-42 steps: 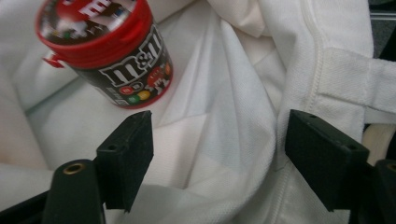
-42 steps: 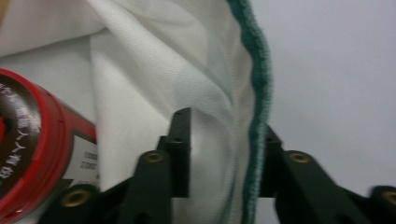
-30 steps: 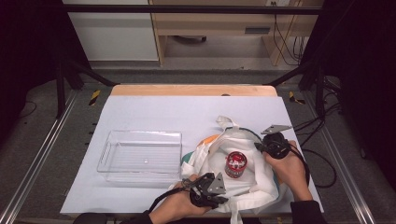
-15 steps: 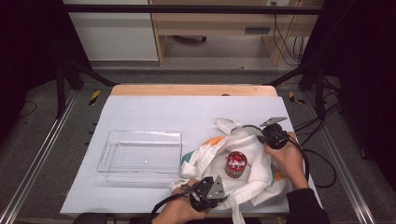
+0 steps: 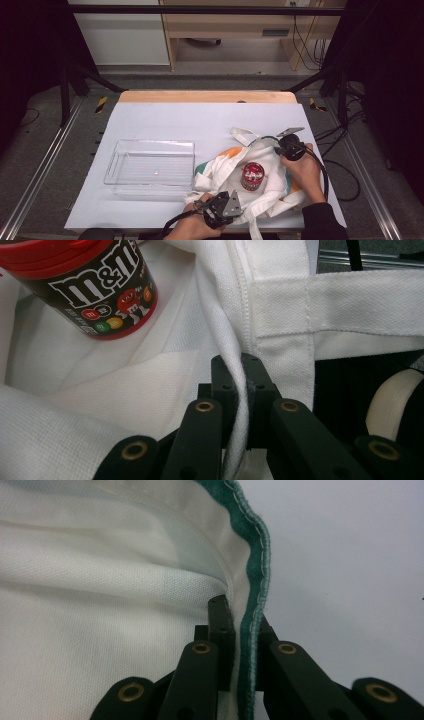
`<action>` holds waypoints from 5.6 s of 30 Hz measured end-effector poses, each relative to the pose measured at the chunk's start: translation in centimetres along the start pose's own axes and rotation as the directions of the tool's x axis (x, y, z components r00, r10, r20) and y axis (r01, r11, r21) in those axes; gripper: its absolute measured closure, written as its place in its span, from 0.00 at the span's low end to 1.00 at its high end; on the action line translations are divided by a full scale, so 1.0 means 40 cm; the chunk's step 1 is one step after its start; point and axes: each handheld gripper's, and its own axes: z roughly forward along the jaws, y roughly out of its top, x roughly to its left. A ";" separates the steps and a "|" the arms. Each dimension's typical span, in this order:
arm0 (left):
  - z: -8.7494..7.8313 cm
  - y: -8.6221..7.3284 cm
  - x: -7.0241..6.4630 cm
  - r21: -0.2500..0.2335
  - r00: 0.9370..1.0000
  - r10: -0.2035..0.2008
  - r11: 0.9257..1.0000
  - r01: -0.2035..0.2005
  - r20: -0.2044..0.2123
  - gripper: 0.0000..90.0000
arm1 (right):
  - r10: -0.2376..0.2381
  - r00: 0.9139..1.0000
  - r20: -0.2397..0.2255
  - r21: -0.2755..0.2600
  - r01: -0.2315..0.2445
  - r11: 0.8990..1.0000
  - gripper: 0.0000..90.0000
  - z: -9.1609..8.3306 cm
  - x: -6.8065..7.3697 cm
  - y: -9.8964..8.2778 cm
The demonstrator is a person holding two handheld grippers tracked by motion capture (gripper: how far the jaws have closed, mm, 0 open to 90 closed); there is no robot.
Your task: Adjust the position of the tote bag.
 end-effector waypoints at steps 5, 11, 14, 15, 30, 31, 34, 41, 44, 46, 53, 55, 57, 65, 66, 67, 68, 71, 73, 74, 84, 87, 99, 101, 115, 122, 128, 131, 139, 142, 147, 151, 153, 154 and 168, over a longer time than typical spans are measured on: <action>0.000 -0.002 0.001 -0.005 1.000 -0.005 1.000 0.005 0.004 0.96 | 0.002 1.000 0.002 0.002 -0.002 1.000 0.96 0.001 -0.005 -0.002; -0.003 0.002 0.007 -0.007 1.000 -0.029 1.000 0.029 0.009 0.94 | -0.019 0.999 0.028 -0.010 0.020 1.000 0.88 -0.002 0.008 -0.009; -0.026 0.010 0.017 -0.039 0.998 -0.056 0.998 0.055 -0.035 0.74 | -0.020 0.994 0.111 -0.047 0.026 0.999 0.63 -0.034 0.016 -0.009; -0.043 0.014 0.023 -0.058 0.997 -0.076 0.996 0.074 -0.034 0.72 | -0.007 0.992 0.128 -0.070 0.016 0.997 0.55 -0.056 0.020 -0.008; -0.154 0.138 0.231 -0.117 0.948 -0.147 0.986 0.118 -0.284 0.44 | 0.106 0.991 0.086 -0.197 -0.087 0.977 0.49 -0.300 0.119 -0.106; -0.142 0.141 0.237 -0.105 0.946 -0.131 0.989 0.104 -0.295 0.44 | 0.097 0.992 0.077 -0.196 -0.080 0.977 0.49 -0.304 0.127 -0.117; -0.101 0.145 0.257 -0.062 0.947 -0.134 0.991 0.121 -0.293 0.43 | 0.102 0.994 0.049 -0.199 -0.091 0.976 0.52 -0.313 0.143 -0.143; -0.047 0.138 0.305 0.038 0.945 -0.152 0.985 0.169 -0.288 0.73 | 0.057 0.997 0.046 -0.110 -0.051 0.993 0.75 -0.281 0.166 -0.182; -0.056 0.137 0.319 0.057 0.939 -0.144 0.984 0.170 -0.314 0.88 | 0.011 0.997 0.077 -0.069 -0.006 0.998 0.98 -0.285 0.170 -0.180; -0.067 0.131 0.331 0.051 0.937 -0.161 0.981 0.185 -0.311 0.91 | -0.015 0.995 0.103 -0.052 0.021 0.998 0.99 -0.305 0.173 -0.181; -0.057 0.106 0.345 0.113 0.936 -0.148 0.975 0.193 -0.321 0.92 | -0.039 0.992 0.124 -0.008 0.040 0.999 0.99 -0.331 0.174 -0.245; -0.053 0.104 0.343 0.126 0.936 -0.138 0.974 0.187 -0.324 0.92 | -0.007 0.994 0.110 -0.013 0.009 1.000 0.99 -0.318 0.163 -0.264; -0.050 0.099 0.344 0.125 0.934 -0.137 0.974 0.187 -0.329 0.92 | 0.016 0.996 0.084 -0.030 -0.013 0.999 0.99 -0.306 0.155 -0.279; -0.044 0.083 0.349 0.121 0.936 -0.154 0.972 0.201 -0.317 0.92 | 0.032 0.997 0.066 -0.035 -0.030 0.999 0.99 -0.296 0.151 -0.293; -0.042 0.081 0.349 0.121 0.936 -0.155 0.972 0.202 -0.315 0.92 | 0.035 0.997 0.065 -0.029 -0.033 0.999 0.99 -0.293 0.151 -0.295; -0.042 0.080 0.350 0.125 0.936 -0.156 0.971 0.204 -0.315 0.92 | 0.033 0.998 0.062 -0.028 -0.031 0.999 0.99 -0.291 0.150 -0.297; -0.041 0.078 0.349 0.130 0.937 -0.152 0.971 0.201 -0.314 0.92 | 0.035 0.998 0.059 -0.029 -0.034 0.999 0.99 -0.288 0.148 -0.299; -0.043 0.076 0.348 0.141 0.936 -0.145 0.970 0.199 -0.322 0.92 | 0.040 0.998 0.050 -0.028 -0.038 0.999 0.99 -0.289 0.144 -0.303; -0.041 0.072 0.349 0.141 0.936 -0.147 0.970 0.200 -0.319 0.92 | 0.038 0.998 0.054 -0.027 -0.036 0.999 0.99 -0.289 0.146 -0.304; -0.040 0.070 0.348 0.141 0.936 -0.149 0.969 0.202 -0.318 0.92 | 0.038 0.998 0.054 -0.028 -0.037 0.999 0.99 -0.289 0.146 -0.303; -0.060 0.100 0.343 0.093 0.943 -0.152 0.978 0.187 -0.296 0.90 | 0.075 0.996 0.056 -0.144 -0.067 0.987 0.68 -0.339 0.153 -0.269; -0.060 0.125 0.340 0.074 0.947 -0.135 0.984 0.163 -0.290 0.83 | 0.086 0.992 0.092 -0.181 -0.069 0.981 0.59 -0.356 0.159 -0.248; 0.008 0.159 0.351 0.125 0.953 -0.110 0.981 0.151 -0.282 0.97 | 0.119 0.992 0.042 -0.190 -0.109 0.976 0.25 -0.296 0.202 -0.214; 0.011 0.156 0.354 0.134 0.952 -0.115 0.978 0.158 -0.283 0.97 | 0.113 0.992 0.050 -0.189 -0.102 0.977 0.26 -0.292 0.205 -0.212; 0.011 0.140 0.382 0.151 0.941 -0.136 0.970 0.190 -0.310 0.99 | 0.050 0.999 0.022 -0.072 -0.048 0.996 1.00 -0.275 0.216 -0.238; 0.018 0.126 0.394 0.186 0.938 -0.136 0.961 0.203 -0.318 0.99 | 0.068 0.998 0.003 -0.064 -0.068 0.996 1.00 -0.285 0.207 -0.263; -0.001 0.131 0.378 0.104 0.935 -0.168 0.972 0.209 -0.314 0.94 | 0.052 0.998 -0.023 -0.118 -0.054 0.991 0.93 -0.285 0.204 -0.264; -0.040 0.135 0.359 0.042 0.929 -0.175 0.979 0.200 -0.326 0.83 | 0.048 0.999 -0.012 -0.172 -0.050 0.984 0.80 -0.306 0.209 -0.252; -0.165 0.136 0.258 -0.065 0.965 -0.121 0.992 0.108 -0.234 0.74 | -0.006 1.000 -0.020 -0.193 0.002 0.981 0.43 -0.331 0.207 -0.179; -0.188 0.114 0.209 -0.069 0.976 -0.097 0.994 0.086 -0.192 0.65 | -0.022 0.999 -0.042 -0.213 0.013 0.977 0.27 -0.334 0.200 -0.128; -0.181 0.072 0.143 -0.085 0.991 -0.056 0.995 0.046 -0.121 0.55 | -0.060 0.996 -0.073 -0.219 0.043 0.975 0.16 -0.321 0.203 -0.051; -0.134 0.062 0.110 -0.063 0.999 -0.032 0.998 0.030 -0.031 0.48 | -0.100 0.988 -0.117 -0.209 0.074 0.975 0.16 -0.295 0.214 0.001; -0.118 0.055 0.101 -0.049 1.000 -0.022 0.999 0.022 -0.013 0.44 | -0.115 0.986 -0.122 -0.215 0.087 0.973 0.16 -0.288 0.221 0.016; -0.115 0.053 0.100 -0.039 1.000 -0.018 0.999 0.018 -0.005 0.44 | -0.109 0.986 -0.125 -0.211 0.081 0.974 0.16 -0.282 0.222 0.020; -0.075 -0.015 0.053 0.075 1.000 -0.016 0.997 0.018 -0.018 0.93 | -0.128 0.981 -0.146 -0.183 0.100 0.978 0.20 -0.240 0.236 -0.004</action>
